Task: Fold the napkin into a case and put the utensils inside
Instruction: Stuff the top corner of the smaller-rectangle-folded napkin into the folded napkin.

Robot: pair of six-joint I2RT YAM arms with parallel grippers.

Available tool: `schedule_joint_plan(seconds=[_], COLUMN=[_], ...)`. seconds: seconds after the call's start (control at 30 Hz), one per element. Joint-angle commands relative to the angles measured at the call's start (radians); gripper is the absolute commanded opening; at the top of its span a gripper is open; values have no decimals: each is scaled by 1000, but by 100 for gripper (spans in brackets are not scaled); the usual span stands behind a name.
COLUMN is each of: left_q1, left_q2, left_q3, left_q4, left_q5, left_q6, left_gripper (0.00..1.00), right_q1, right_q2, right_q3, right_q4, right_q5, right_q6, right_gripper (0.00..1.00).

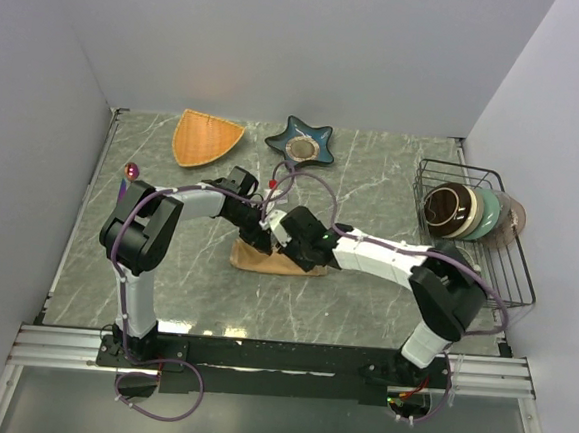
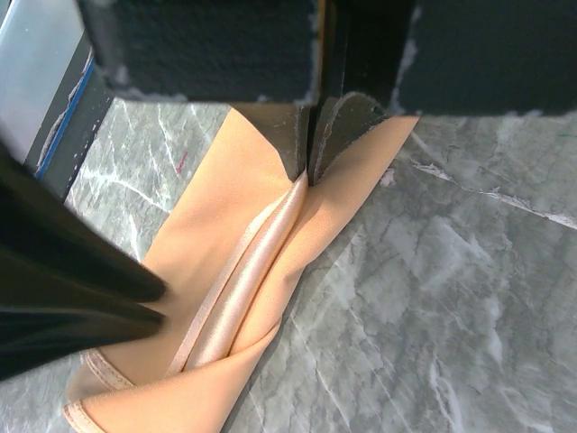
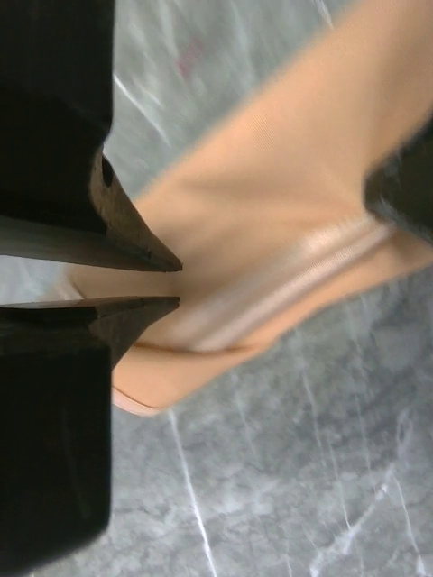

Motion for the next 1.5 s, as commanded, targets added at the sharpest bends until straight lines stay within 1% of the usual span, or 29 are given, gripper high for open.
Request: schedule_joint_plan(seconds=[0.0, 0.03, 0.13, 0.2, 0.27, 0.37, 0.43, 0.6, 0.9, 1.1, 1.2, 1.23, 1.3, 1.33, 1.37, 1.43, 1.47], left_q1=[-2, -2, -1, -1, -2, -2, -2, -2, 2, 37, 65, 76, 113, 128, 143, 188, 199], left_q2=[64, 64, 65, 65, 65, 70, 71, 75, 73, 62, 35, 22, -30, -51, -101, -155, -204], left_q3=[-32, -34, -32, -31, -29, -26, -26, -23, -17, -19, -16, -11, -6, -5, -6, -20, -29], left_q4=[-95, -96, -95, -93, -92, -93, -93, -95, -95, -86, -72, -67, -37, -20, 2, 69, 88], left_q5=[-176, -175, -175, -176, -175, -173, -175, -176, -173, -121, -64, -41, 41, 77, 136, 187, 231], left_q6=[67, 67, 62, 59, 56, 53, 53, 50, 36, -2, -28, -47, -76, -114, -136, -214, -229], left_gripper=[1, 1, 1, 1, 1, 1, 1, 1, 1, 4, 9, 19, 28, 32, 34, 39, 40], right_q1=[-43, -63, -152, -213, -249, -298, -332, -341, -346, -381, -389, -392, -395, -395, -395, -395, -395], right_q2=[-133, -178, -254, -285, -299, -255, -215, -120, 43, 107, 123, 124, 130, 133, 135, 138, 141], right_q3=[54, 50, 25, -1, -15, -4, 2, 10, -26, -21, -18, -18, -19, -19, -19, -21, -21], right_q4=[-125, -129, -138, -124, -109, -101, -87, -61, 0, -3, -6, -4, -6, -9, -10, -9, -10], right_q5=[-99, -176, -269, -330, -372, -404, -452, -518, -513, -536, -547, -550, -544, -541, -538, -527, -524], right_q6=[86, 95, 143, 186, 223, 289, 336, 419, 442, 458, 458, 459, 461, 461, 461, 461, 462], right_gripper=[28, 28, 31, 35, 37, 37, 36, 35, 34, 31, 30, 29, 29, 28, 28, 27, 26])
